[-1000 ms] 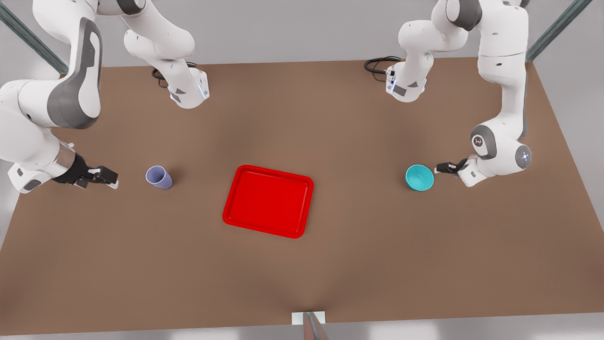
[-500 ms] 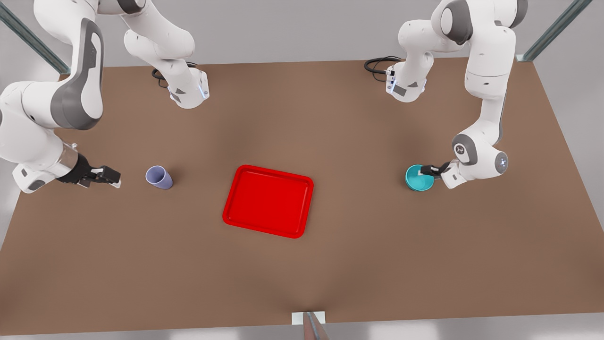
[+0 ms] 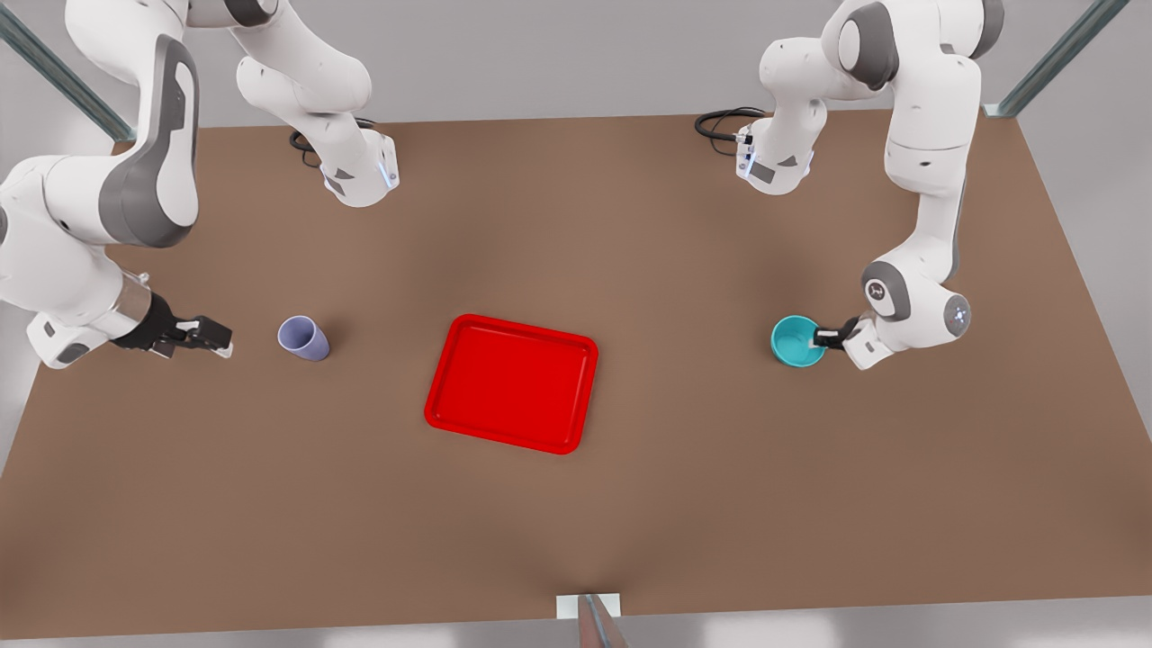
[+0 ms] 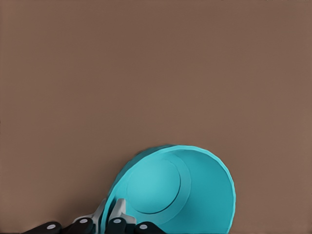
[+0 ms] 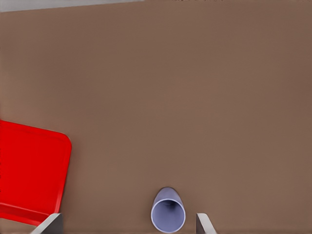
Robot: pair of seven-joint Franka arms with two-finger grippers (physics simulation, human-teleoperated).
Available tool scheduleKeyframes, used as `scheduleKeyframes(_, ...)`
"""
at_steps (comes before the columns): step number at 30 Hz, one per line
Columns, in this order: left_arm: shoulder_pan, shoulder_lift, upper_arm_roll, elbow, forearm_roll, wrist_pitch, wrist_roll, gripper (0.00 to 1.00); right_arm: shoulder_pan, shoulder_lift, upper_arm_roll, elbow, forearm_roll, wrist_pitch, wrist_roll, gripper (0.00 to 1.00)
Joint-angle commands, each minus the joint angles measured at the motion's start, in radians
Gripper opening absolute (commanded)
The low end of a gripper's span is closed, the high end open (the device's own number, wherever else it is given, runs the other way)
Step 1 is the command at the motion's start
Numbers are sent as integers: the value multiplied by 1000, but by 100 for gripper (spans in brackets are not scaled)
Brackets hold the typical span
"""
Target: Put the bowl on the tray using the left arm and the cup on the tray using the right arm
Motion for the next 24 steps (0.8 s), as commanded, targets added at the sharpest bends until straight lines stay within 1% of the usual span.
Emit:
scheduleKeyframes(1,1,0,-1,-1,-8,-1,-4,21,-2,0,0,0,0,0,0,100)
scheduleKeyframes(4,-7,-23,-4,15,-8,-38,-94,21,-2,0,0,0,0,-2,0,100)
scheduleKeyframes(5,-47,-75,-4,49,-8,-124,-169,21,-2,1,0,-1,0,2,0,100)
scheduleKeyframes(6,-111,-107,-4,81,-5,-152,-300,21,-2,1,0,-2,0,3,0,100)
scheduleKeyframes(7,-177,-117,-3,112,1,-161,-418,21,-3,0,0,-2,0,2,0,100)
scheduleKeyframes(8,-266,-100,-3,187,3,-197,-570,21,-5,0,0,-2,0,-2,-2,100)
scheduleKeyframes(9,-349,-60,-3,285,59,-233,-757,21,-5,-2,0,-2,0,-2,-2,100)
scheduleKeyframes(10,-453,29,-4,457,116,-289,-1033,21,-5,-2,0,-2,0,-2,-2,100)
scheduleKeyframes(11,-511,103,-10,589,115,-314,-1200,21,-5,-2,0,-2,0,-2,-2,100)
scheduleKeyframes(12,-522,172,-67,696,116,-314,-1358,21,-5,-2,0,-3,0,-2,-2,100)
scheduleKeyframes(13,-528,225,-102,771,116,-314,-1461,21,-5,-2,0,-6,0,-2,-2,100)
scheduleKeyframes(15,-573,313,-133,900,106,-294,-1590,21,-5,-2,0,-14,0,5,-2,100)
scheduleKeyframes(16,-588,337,-142,927,89,-267,-1644,21,-5,-2,0,-15,0,5,-2,100)
scheduleKeyframes(19,-622,388,-153,927,50,-135,-1648,21,-5,-2,0,-21,0,8,-2,100)
scheduleKeyframes(24,-622,459,-153,927,52,-95,-1619,21,-5,0,0,-28,0,12,-2,100)
